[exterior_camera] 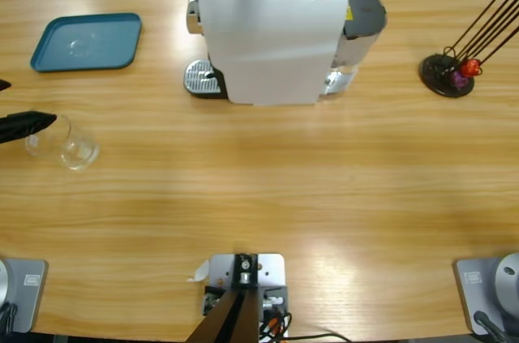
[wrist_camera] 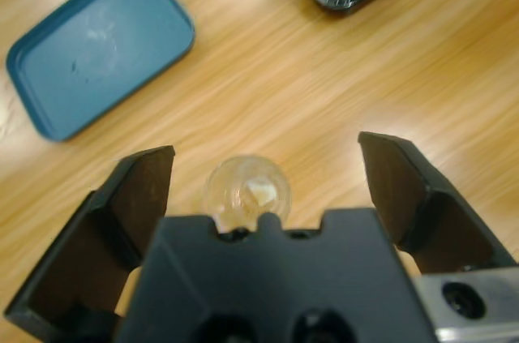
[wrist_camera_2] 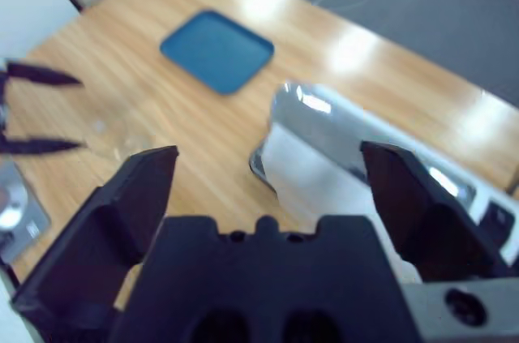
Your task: Pour coffee
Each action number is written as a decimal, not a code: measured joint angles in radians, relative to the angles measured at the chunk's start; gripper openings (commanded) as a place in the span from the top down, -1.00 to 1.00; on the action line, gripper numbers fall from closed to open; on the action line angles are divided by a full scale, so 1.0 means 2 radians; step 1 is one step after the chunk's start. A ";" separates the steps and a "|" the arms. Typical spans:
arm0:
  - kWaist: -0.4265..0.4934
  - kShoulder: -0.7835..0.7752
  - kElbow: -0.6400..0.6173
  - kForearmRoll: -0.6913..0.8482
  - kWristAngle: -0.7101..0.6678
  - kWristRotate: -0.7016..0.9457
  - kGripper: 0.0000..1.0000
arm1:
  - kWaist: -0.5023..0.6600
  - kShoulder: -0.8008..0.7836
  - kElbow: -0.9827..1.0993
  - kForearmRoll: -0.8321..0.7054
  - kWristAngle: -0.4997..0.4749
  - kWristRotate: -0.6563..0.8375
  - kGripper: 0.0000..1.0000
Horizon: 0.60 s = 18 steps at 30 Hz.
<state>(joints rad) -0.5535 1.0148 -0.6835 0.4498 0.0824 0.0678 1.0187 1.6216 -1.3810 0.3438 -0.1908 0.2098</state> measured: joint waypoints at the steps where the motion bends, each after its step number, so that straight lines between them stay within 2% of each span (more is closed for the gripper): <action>1: 0.000 -0.001 0.000 0.004 0.005 -0.007 -0.99 | 0.003 -0.006 0.015 0.000 -0.003 0.000 -1.00; 6: -0.005 -0.004 0.003 0.010 0.038 -0.067 -0.95 | 0.019 -0.012 0.064 -0.003 -0.010 0.005 -1.00; 10: -0.020 -0.001 0.003 0.012 0.066 -0.118 -1.00 | 0.024 -0.014 0.082 -0.006 -0.011 0.011 -1.00; 18: -0.076 0.086 0.003 0.012 0.094 -0.237 -1.00 | 0.024 -0.019 0.093 -0.011 -0.012 0.022 -1.00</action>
<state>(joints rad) -0.7054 1.1878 -0.6768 0.4732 0.2696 -0.4054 1.0672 1.5834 -1.1941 0.3224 -0.2157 0.2529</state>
